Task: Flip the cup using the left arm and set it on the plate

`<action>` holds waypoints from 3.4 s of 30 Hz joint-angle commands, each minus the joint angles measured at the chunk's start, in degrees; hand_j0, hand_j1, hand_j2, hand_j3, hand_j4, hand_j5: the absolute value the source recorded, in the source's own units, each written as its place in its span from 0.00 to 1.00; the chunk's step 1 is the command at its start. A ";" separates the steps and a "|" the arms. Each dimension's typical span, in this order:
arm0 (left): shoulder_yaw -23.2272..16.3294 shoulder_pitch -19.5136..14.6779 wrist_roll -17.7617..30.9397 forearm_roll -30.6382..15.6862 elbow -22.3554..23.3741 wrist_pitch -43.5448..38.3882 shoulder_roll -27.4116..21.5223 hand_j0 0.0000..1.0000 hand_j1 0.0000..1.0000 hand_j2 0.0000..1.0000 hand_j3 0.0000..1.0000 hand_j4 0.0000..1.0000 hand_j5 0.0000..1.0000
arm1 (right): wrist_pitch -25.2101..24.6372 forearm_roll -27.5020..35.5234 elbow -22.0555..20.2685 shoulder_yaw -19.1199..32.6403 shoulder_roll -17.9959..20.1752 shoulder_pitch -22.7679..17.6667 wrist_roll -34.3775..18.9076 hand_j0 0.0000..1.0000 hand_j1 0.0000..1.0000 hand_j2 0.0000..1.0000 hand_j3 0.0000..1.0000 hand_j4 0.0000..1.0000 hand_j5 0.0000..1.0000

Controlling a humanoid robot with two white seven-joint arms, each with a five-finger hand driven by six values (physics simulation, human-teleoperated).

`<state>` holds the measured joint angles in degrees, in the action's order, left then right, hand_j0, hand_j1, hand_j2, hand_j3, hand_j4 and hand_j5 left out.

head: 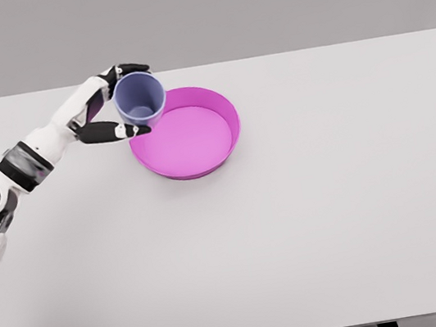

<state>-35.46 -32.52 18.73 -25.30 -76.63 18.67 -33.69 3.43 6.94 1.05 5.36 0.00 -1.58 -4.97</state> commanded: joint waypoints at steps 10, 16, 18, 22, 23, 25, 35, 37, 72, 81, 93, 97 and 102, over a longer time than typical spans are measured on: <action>0.39 0.00 -0.01 -3.27 4.47 1.90 5.48 0.78 0.78 0.78 0.78 0.78 0.78 | 0.00 0.00 0.00 0.00 0.00 0.09 -0.04 1.00 1.00 1.00 1.00 1.00 1.00; 0.39 0.00 -0.01 -3.27 8.07 5.24 7.85 0.78 0.78 0.78 0.78 0.78 0.78 | 0.00 0.00 0.00 0.00 0.00 0.09 -0.04 1.00 1.00 1.00 1.00 1.00 1.00; 0.39 0.00 -0.01 -3.27 8.69 5.41 8.55 0.78 0.78 0.78 0.78 0.78 0.78 | 0.00 0.00 0.00 0.00 0.00 0.09 -0.04 1.00 1.00 1.00 1.00 1.00 1.00; 0.39 0.00 0.08 -3.35 11.15 6.12 10.31 0.78 0.78 0.78 0.78 0.78 0.78 | 0.00 0.00 0.00 0.00 0.00 0.09 -0.04 1.00 1.00 1.00 1.00 1.00 1.00; 0.39 0.00 0.08 -3.35 11.85 6.12 10.66 0.78 0.78 0.78 0.78 0.78 0.78 | 0.00 0.00 0.00 0.00 0.00 0.09 -0.04 1.00 1.00 1.00 1.00 1.00 1.00; 0.39 0.00 0.08 -3.35 12.73 6.20 11.37 0.78 0.78 0.78 0.78 0.78 0.78 | 0.00 0.00 0.00 0.00 0.00 0.00 -0.04 1.00 1.00 1.00 1.00 1.00 1.00; 0.48 0.35 0.08 -6.25 15.72 6.20 14.62 0.78 0.78 0.78 0.78 0.78 0.78 | 0.00 0.00 0.00 0.00 0.00 0.09 -0.04 1.00 1.00 1.00 1.00 1.00 1.00; 0.56 0.44 0.08 -6.95 16.33 6.20 14.88 0.78 0.78 0.78 0.78 0.78 0.78 | 0.00 0.00 0.00 0.00 0.00 0.00 -0.04 1.00 1.00 1.00 1.00 1.00 1.00; 0.56 1.32 0.08 -10.12 19.59 5.85 17.70 1.00 1.00 1.00 1.00 1.00 1.00 | 0.00 0.00 0.00 0.00 0.00 0.09 0.05 1.00 1.00 1.00 1.00 1.00 1.00; 0.56 1.23 0.08 -9.95 19.15 6.03 17.26 1.00 1.00 1.00 1.00 1.00 1.00 | 0.00 0.00 0.00 0.00 0.00 0.09 -0.04 1.00 1.00 1.00 1.00 1.00 1.00; -0.14 1.76 0.17 -9.77 15.72 6.12 13.04 1.00 1.00 1.00 1.00 1.00 1.00 | 0.00 0.00 0.00 0.00 0.00 0.09 -0.04 1.00 1.00 1.00 1.00 1.00 1.00; -0.75 1.85 0.17 -9.77 12.03 6.38 9.53 1.00 1.00 1.00 1.00 1.00 1.00 | 0.00 0.00 0.00 0.00 0.00 0.09 -0.04 1.00 1.00 1.00 1.00 1.00 1.00; -1.54 2.20 0.17 -2.48 5.09 9.89 -1.37 1.00 1.00 1.00 1.00 1.00 1.00 | 0.00 0.00 0.00 0.00 0.00 0.09 -0.04 1.00 1.00 1.00 1.00 1.00 1.00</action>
<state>-36.77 -30.15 18.89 -30.83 -68.41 27.05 -30.19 3.42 6.94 1.05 5.36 0.00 -1.49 -4.99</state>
